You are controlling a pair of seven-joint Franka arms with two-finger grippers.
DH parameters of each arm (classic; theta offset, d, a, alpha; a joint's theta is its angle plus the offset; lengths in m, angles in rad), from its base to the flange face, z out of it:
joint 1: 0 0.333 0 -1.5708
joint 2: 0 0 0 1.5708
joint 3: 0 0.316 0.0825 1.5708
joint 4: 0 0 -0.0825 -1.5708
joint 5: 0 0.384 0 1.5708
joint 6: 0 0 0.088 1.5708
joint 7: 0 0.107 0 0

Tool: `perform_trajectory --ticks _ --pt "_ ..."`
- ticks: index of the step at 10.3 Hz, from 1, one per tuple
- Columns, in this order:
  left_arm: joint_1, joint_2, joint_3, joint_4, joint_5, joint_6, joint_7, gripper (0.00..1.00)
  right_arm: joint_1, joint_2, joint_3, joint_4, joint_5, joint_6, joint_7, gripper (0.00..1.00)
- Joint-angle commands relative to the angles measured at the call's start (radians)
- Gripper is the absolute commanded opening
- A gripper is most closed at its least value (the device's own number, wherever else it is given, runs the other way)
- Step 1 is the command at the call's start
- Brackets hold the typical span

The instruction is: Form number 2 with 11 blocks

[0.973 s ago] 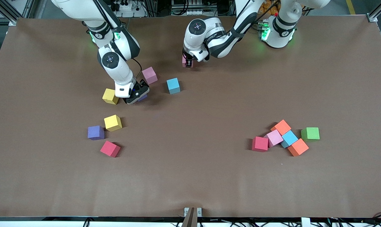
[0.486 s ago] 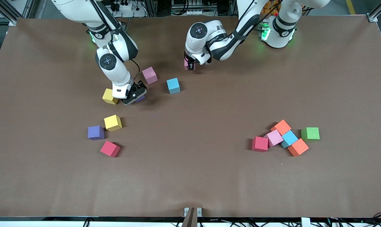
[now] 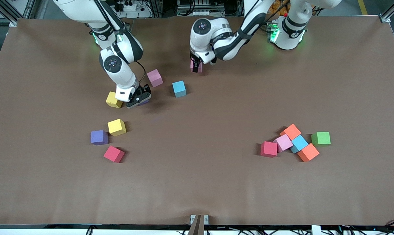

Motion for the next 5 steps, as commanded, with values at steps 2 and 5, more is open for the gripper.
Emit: perform_trajectory --ticks 2,5 --pt "0.104 -0.121 -0.084 -0.005 0.026 -0.111 0.062 1.0 0.102 -0.074 0.007 0.007 -0.014 -0.086 0.198 0.1" --pt "0.242 -0.192 -0.108 0.045 0.025 -0.191 0.154 1.0 0.109 -0.119 0.007 0.052 -0.014 -0.167 0.2 0.1"
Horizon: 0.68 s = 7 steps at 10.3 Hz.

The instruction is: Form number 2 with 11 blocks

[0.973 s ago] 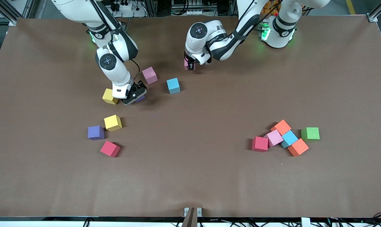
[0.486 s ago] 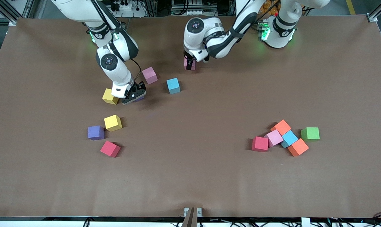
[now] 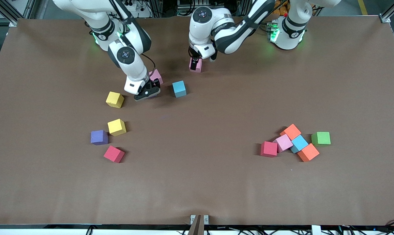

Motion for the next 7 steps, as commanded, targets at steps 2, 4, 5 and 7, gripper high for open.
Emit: perform_trajectory --ticks 2,4,5,7 --pt "0.198 -0.049 -0.018 0.076 0.016 -0.157 0.205 1.0 0.007 -0.066 0.006 0.075 -0.014 -0.17 0.004 0.08" --pt "0.332 -0.081 0.003 0.089 0.01 -0.213 0.453 1.0 0.065 -0.089 0.026 0.103 -0.014 -0.203 -0.063 0.0" --pt "0.372 -0.083 0.049 0.101 0.018 -0.231 0.61 1.0 0.085 -0.097 0.029 0.103 -0.014 -0.209 -0.176 0.0" --pt "0.392 -0.08 0.168 0.153 0.016 -0.238 0.993 1.0 0.115 -0.111 0.035 0.098 -0.012 -0.207 -0.454 0.0"
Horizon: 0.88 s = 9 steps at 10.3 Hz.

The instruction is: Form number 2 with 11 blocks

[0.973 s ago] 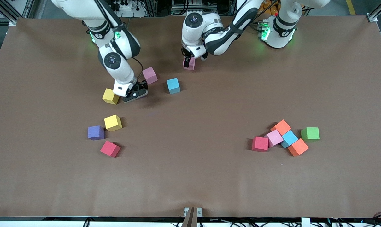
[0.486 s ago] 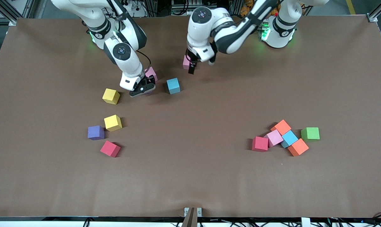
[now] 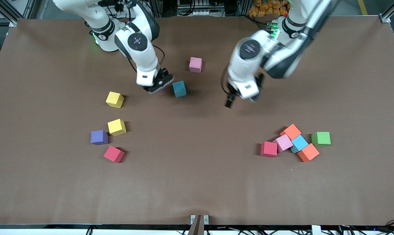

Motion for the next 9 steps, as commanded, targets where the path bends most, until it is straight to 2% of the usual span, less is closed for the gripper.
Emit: perform_trajectory --ticks 1,5,9 --pt "0.0 -0.001 0.117 0.086 0.004 -0.035 0.354 1.0 0.053 -0.028 0.005 -0.012 -0.008 0.0 -0.25 0.0" --pt "-0.003 0.045 0.235 0.156 0.013 -0.039 0.957 1.0 0.277 0.017 0.002 -0.041 -0.008 0.135 -0.316 0.0" --pt "-0.019 0.135 0.35 0.268 0.008 -0.039 1.329 1.0 0.388 0.085 0.002 -0.043 0.001 0.187 -0.289 0.0"
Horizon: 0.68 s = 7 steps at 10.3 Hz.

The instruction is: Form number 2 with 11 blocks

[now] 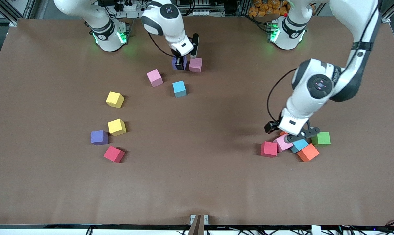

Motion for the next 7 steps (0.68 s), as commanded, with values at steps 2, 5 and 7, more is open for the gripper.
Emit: perform_trajectory --ticks 2,5,7 --pt "-0.05 0.15 0.06 0.162 0.015 -0.024 0.146 1.0 0.014 0.119 -0.006 -0.001 0.002 0.14 0.016 0.0" --pt "-0.096 0.228 0.092 0.208 0.013 -0.022 0.134 1.0 0.016 0.15 -0.006 0.001 0.002 0.164 0.014 0.0" --pt "-0.115 0.285 0.1 0.239 0.015 -0.016 0.138 1.0 0.017 0.158 -0.006 0.002 0.002 0.164 0.014 0.0"
